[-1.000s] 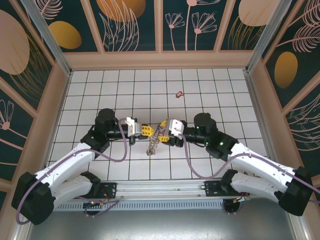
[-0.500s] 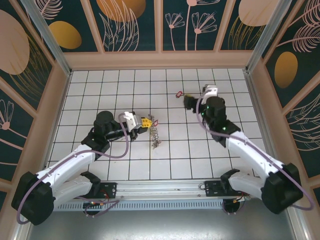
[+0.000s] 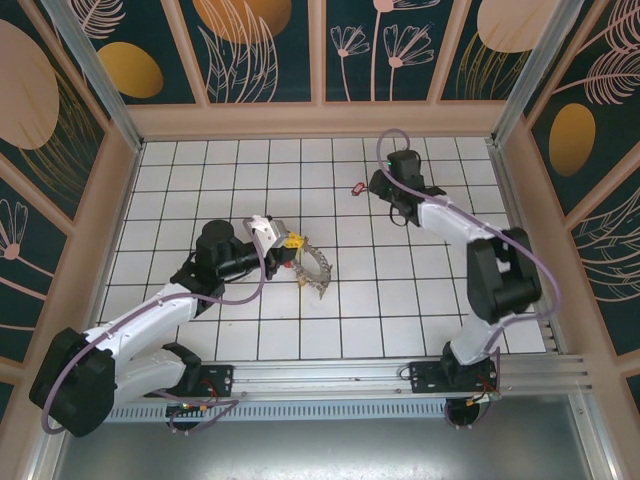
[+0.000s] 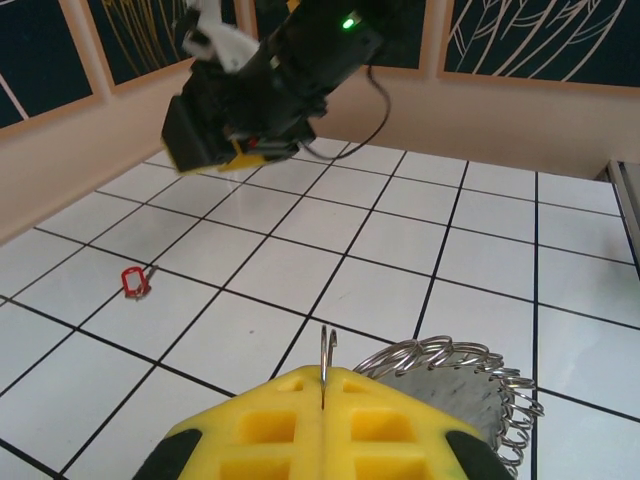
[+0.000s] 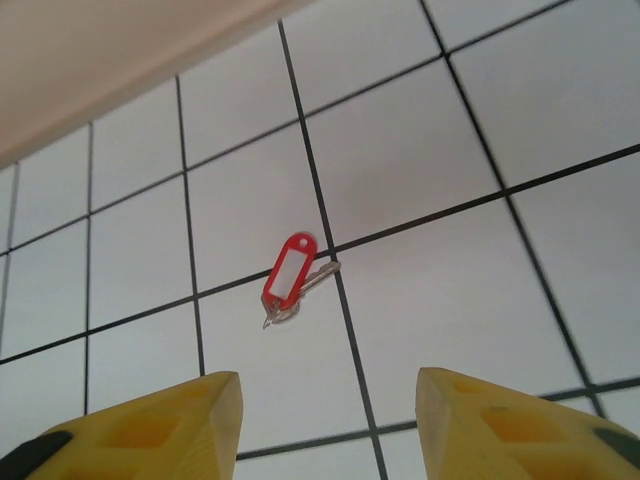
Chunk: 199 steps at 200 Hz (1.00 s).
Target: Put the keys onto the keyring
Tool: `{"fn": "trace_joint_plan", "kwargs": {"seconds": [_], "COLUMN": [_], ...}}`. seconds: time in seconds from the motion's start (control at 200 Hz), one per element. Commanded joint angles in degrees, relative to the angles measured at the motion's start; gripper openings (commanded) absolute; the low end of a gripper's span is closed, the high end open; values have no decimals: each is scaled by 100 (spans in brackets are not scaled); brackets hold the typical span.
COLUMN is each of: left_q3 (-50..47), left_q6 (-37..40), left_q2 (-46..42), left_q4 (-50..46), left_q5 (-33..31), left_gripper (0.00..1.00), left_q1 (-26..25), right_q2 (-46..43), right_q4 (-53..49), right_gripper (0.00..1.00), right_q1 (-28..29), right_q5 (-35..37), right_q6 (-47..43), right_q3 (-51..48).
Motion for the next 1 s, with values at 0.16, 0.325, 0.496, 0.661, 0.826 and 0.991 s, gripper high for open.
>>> {"fn": "trace_joint_plan", "kwargs": {"seconds": [0.16,0.325,0.496,0.661,0.826,0.991], "left_q3": [41,63,89,111,144,213], "left_q6": [-411,-567,-523,-483,-412,-360], "left_q2": [43,138,110,118,118,153], "left_q4": [299,383,301,254,176,55], "left_q5": [-387,-293,-392,-392,-359,-295], "left_gripper": [0,0,0,0,0,0], "left_q1": [51,47,48,46,60,48], "right_q2": [1422,1922,2300,2482,2648,2852], "right_q4": [-391,-509,-766,-958,-993,-1095], "right_gripper": [46,43,38,35,35,30], "right_q1": [0,5,58,137,214,272], "right_q5": [-510,-534,-589,-464,-534,-534], "right_q6": [500,721,716,755,897,996], "right_q3": [1304,1683,2035,2262,2430,2647]}}
